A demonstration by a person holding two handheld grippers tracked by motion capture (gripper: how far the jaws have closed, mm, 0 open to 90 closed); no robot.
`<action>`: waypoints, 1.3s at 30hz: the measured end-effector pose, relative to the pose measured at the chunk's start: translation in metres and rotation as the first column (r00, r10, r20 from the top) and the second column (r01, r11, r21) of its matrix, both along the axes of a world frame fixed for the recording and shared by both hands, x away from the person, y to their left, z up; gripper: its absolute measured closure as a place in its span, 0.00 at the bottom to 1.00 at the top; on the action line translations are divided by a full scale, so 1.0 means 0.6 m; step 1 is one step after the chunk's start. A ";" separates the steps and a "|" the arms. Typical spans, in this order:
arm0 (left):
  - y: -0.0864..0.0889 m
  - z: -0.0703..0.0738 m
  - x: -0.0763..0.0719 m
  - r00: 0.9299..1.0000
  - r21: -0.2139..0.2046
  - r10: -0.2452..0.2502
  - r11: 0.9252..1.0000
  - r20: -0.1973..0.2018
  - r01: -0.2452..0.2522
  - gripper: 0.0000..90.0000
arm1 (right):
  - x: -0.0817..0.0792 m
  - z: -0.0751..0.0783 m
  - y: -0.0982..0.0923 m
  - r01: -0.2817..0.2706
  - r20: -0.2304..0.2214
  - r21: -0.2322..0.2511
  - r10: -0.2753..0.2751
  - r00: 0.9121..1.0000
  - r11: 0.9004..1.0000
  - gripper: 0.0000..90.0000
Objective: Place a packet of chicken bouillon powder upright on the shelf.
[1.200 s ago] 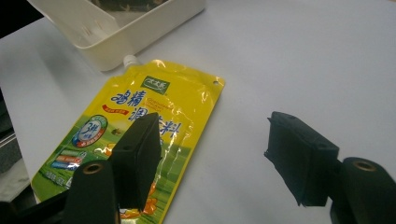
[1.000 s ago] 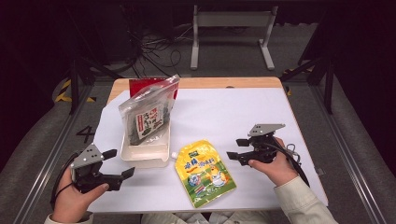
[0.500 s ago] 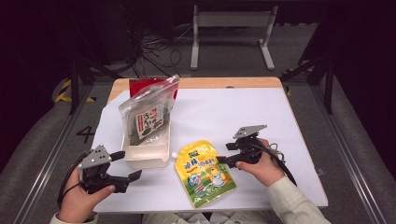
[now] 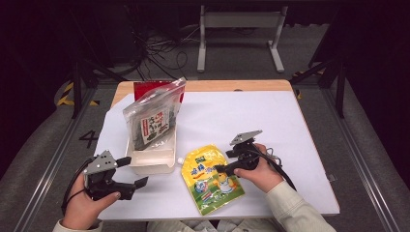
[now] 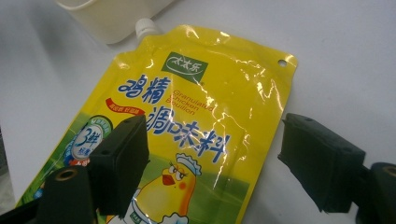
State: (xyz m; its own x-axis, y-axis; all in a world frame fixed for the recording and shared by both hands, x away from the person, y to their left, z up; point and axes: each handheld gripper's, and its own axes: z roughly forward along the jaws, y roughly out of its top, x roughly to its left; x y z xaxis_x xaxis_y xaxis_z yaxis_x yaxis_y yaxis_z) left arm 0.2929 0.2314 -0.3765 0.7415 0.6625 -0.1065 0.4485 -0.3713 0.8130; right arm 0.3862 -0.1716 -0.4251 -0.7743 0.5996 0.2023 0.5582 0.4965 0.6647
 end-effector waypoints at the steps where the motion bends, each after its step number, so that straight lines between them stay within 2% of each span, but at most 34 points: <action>1: -0.001 0.000 0.000 1.000 -0.003 0.001 1.000 -0.002 -0.001 0.13 | 0.001 -0.002 0.001 0.000 0.000 0.000 0.000 1.000 1.000 0.24; 14: -0.004 -0.003 0.001 1.000 0.003 -0.009 1.000 -0.004 0.009 0.13 | 0.008 -0.019 0.006 0.013 -0.018 -0.009 -0.013 1.000 1.000 0.15; 26: -0.006 -0.007 0.003 1.000 0.001 -0.012 1.000 -0.009 0.012 0.13 | 0.011 -0.038 0.016 -0.005 -0.038 -0.042 0.003 0.999 0.999 0.10; 34: -0.007 -0.010 0.006 1.000 -0.001 -0.013 1.000 -0.016 0.013 0.13 | 0.007 -0.040 0.021 -0.028 -0.036 -0.032 0.027 0.999 0.999 0.09; 39: -0.008 -0.011 0.006 1.000 -0.003 -0.014 1.000 -0.023 0.014 0.13 | 0.003 -0.042 0.025 -0.037 -0.013 -0.055 0.037 0.999 0.998 0.10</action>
State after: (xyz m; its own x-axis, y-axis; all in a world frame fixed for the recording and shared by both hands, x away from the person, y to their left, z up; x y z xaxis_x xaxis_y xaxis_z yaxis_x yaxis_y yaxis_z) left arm 0.2966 0.2268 -0.3831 0.7481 0.6517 -0.1252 0.4618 -0.3757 0.8035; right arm 0.3877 -0.1565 -0.4503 -0.7938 0.5812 0.1790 0.5464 0.5525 0.6295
